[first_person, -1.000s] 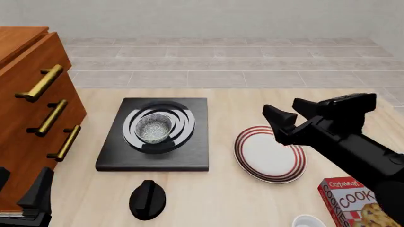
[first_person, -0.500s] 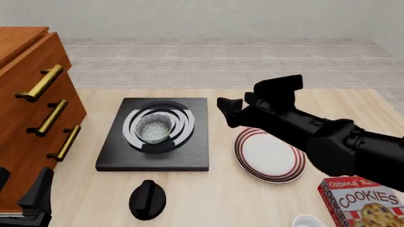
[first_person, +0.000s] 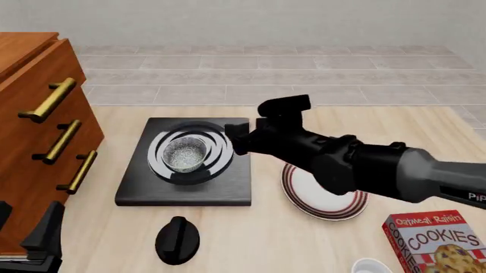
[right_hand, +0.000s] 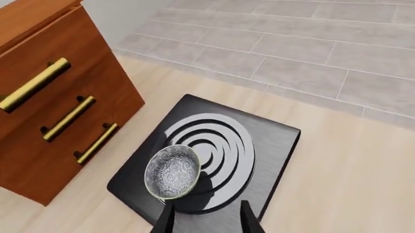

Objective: Pick the akita bowl on the stove and place it on the plate.

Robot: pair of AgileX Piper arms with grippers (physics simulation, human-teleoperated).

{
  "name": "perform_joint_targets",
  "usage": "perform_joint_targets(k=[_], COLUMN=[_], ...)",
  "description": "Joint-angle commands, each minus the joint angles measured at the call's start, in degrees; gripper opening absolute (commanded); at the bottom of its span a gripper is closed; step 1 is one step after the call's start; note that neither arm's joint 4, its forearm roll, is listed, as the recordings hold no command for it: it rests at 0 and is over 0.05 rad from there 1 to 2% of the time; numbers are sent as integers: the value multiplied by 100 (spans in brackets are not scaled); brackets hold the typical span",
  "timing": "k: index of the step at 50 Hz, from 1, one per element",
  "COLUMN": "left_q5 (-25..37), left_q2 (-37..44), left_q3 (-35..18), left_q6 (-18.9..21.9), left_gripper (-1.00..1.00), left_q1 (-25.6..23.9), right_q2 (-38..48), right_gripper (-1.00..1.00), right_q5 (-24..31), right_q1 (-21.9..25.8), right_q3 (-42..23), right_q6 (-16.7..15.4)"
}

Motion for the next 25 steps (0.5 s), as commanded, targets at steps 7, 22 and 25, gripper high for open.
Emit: perform_joint_targets(k=[7,22,25], left_q5=[0,0,0], left_q2=[0,0,0], left_q3=[0,0,0], left_q6=[0,0,0], left_gripper=[100,100,100], left_q1=[0,0,0], right_q2=[790,1156,1147], right_gripper=[100,100,100], right_q5=[-108,-87,-72], right_q1=[223,515,516], right_q3=[-468,-665,-704], right_q6=[328,790,803])
